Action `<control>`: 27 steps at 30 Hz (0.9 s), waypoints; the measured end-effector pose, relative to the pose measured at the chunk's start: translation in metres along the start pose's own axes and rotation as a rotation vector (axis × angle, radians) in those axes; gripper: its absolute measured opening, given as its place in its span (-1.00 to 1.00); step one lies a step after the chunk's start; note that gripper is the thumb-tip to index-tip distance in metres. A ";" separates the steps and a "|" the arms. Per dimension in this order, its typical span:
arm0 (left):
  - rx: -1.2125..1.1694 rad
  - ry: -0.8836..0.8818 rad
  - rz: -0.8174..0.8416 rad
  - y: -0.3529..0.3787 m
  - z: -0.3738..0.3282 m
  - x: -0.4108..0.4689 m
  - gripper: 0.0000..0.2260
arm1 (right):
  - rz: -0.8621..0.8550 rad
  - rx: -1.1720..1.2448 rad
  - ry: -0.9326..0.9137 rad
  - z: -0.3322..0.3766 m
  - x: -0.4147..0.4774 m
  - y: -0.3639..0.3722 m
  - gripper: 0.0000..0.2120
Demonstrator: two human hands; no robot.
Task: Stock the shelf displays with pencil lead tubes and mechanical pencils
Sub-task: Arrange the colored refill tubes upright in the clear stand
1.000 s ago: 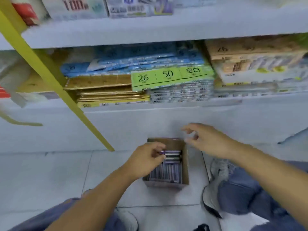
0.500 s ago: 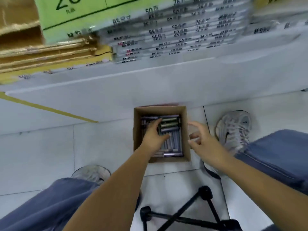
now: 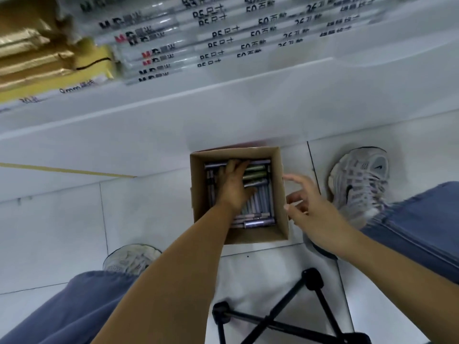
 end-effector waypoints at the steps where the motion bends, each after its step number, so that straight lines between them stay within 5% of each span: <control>1: 0.012 0.012 -0.013 0.000 0.000 0.001 -0.36 | -0.001 0.001 -0.001 -0.001 0.000 0.000 -0.47; 18: 0.362 0.191 0.052 0.005 -0.008 0.006 -0.50 | -0.002 0.017 -0.009 -0.003 0.000 0.001 -0.47; 27: 0.145 0.121 0.112 0.006 -0.008 0.008 -0.55 | 0.002 0.001 -0.034 -0.003 0.001 0.002 -0.47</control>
Point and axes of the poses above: each hand's wrist, its own x-axis towards the middle knuckle, its own y-axis out of the palm, z = x × y, the point moved 7 cm from there along x, towards the middle knuckle, and after that the axes turned 13 degrees about -z, right-handed, at the moved point
